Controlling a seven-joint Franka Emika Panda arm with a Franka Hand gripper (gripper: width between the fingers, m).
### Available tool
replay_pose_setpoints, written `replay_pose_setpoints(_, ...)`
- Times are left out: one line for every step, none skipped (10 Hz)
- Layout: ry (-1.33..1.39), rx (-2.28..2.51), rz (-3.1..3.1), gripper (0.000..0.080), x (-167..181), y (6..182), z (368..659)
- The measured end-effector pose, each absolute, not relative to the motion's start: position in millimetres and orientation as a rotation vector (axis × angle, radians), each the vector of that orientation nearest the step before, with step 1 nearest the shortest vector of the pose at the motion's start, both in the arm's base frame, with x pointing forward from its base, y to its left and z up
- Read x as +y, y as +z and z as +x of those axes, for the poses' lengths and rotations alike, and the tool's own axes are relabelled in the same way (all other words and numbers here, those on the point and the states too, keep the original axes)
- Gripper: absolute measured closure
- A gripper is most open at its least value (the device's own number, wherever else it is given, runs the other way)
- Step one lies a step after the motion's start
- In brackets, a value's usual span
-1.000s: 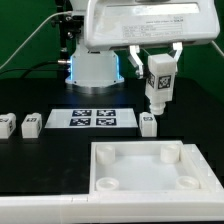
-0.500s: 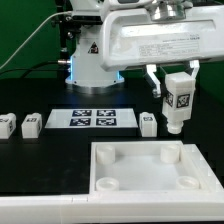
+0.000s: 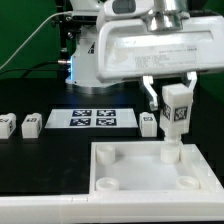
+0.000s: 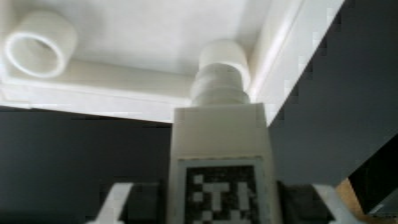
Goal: Assemble one leg
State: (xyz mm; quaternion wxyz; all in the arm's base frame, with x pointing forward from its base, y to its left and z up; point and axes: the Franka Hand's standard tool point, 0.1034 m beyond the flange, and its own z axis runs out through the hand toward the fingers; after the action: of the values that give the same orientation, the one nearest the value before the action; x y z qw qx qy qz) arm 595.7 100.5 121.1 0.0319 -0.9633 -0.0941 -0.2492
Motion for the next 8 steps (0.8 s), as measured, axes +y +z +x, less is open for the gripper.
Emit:
replay_pose_setpoints(-0.791, -0.289, -2.958, 0.0506, 103, 119.6, 600)
replay_pose_setpoints(-0.809, -0.291, -2.952, 0.0505, 104, 117.5, 602)
replay_pose_setpoints(-0.81, -0.289, -2.951, 0.0505, 104, 116.0, 606)
replay_pose_setpoints(-0.81, -0.296, -2.947, 0.0505, 109, 114.0, 607)
replay_pose_setpoints(-0.804, -0.301, -2.948, 0.0505, 110, 109.3, 609)
replay_pose_setpoints(-0.803, -0.297, -2.95, 0.0505, 107, 105.5, 612)
replay_pose_setpoints(-0.803, -0.296, -2.949, 0.0505, 109, 102.6, 616)
replay_pose_setpoints(-0.808, -0.298, -2.946, 0.0505, 111, 103.2, 619)
